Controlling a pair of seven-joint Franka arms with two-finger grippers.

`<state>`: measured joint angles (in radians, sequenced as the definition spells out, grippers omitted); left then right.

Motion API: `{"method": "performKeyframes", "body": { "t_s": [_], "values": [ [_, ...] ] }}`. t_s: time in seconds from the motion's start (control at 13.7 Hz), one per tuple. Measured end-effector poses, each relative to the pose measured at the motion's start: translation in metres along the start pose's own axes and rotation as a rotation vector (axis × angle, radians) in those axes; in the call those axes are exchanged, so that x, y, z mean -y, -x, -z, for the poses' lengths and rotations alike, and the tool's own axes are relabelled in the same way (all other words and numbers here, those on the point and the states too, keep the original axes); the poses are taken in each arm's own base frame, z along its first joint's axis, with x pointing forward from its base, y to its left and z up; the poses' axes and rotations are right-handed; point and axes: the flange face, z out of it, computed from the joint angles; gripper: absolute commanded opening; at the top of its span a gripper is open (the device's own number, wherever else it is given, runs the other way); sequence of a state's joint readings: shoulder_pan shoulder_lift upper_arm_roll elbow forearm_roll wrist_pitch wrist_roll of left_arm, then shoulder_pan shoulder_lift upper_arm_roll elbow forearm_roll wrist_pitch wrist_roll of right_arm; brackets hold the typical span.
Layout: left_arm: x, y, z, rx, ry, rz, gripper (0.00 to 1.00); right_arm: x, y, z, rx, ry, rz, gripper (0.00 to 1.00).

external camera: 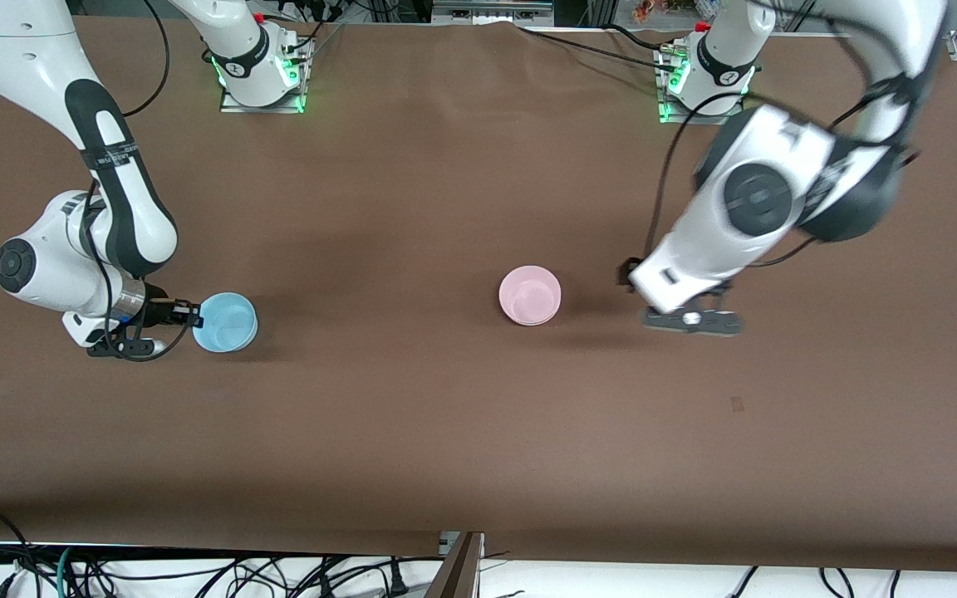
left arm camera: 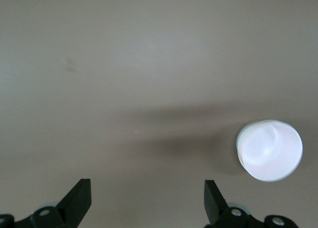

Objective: Stack pink and blue bowls on white bowl
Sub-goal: 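Lift the blue bowl toward the stack while the left gripper retracts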

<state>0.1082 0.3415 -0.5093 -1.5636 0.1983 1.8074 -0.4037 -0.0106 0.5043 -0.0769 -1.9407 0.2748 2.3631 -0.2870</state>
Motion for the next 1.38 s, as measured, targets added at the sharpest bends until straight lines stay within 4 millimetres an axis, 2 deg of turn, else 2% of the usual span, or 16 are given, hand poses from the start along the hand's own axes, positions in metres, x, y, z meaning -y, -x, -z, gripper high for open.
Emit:
{"method": "performKeyframes", "body": {
  "t_s": [0.15, 0.36, 0.44, 0.58, 0.73, 0.95, 1.09, 1.24, 1.38],
  "values": [
    [0.043, 0.004, 0.049, -0.040, -0.021, 0.059, 1.00, 0.005, -0.008, 0.012, 0.011, -0.024, 0.001, 0.00],
    [0.074, 0.020, 0.110, -0.005, -0.054, 0.078, 1.00, 0.018, -0.029, 0.050, 0.019, -0.054, 0.027, 0.00],
    [0.086, 0.023, 0.121, 0.011, -0.059, 0.063, 1.00, 0.025, -0.035, 0.060, 0.011, -0.061, 0.039, 0.00],
    [0.111, 0.022, 0.123, 0.033, -0.056, 0.042, 1.00, 0.053, -0.043, 0.071, 0.003, -0.083, 0.071, 0.00],
    [0.134, 0.018, 0.116, 0.061, 0.000, 0.023, 1.00, 0.096, -0.047, 0.075, 0.004, -0.112, 0.065, 0.00],
    [0.165, 0.018, 0.102, 0.047, 0.072, -0.020, 1.00, 0.176, -0.042, 0.070, 0.028, -0.141, 0.026, 0.00],
    [0.172, 0.033, 0.096, 0.003, 0.059, -0.027, 1.00, 0.234, -0.030, 0.061, 0.053, -0.137, -0.004, 0.00],
    [0.171, 0.056, 0.097, -0.007, 0.048, -0.024, 1.00, 0.293, -0.016, 0.053, 0.045, -0.133, -0.025, 0.00],
    [0.170, 0.067, 0.101, -0.013, 0.045, -0.026, 1.00, 0.346, -0.003, 0.044, 0.030, -0.136, -0.068, 0.00]
  ]
}}
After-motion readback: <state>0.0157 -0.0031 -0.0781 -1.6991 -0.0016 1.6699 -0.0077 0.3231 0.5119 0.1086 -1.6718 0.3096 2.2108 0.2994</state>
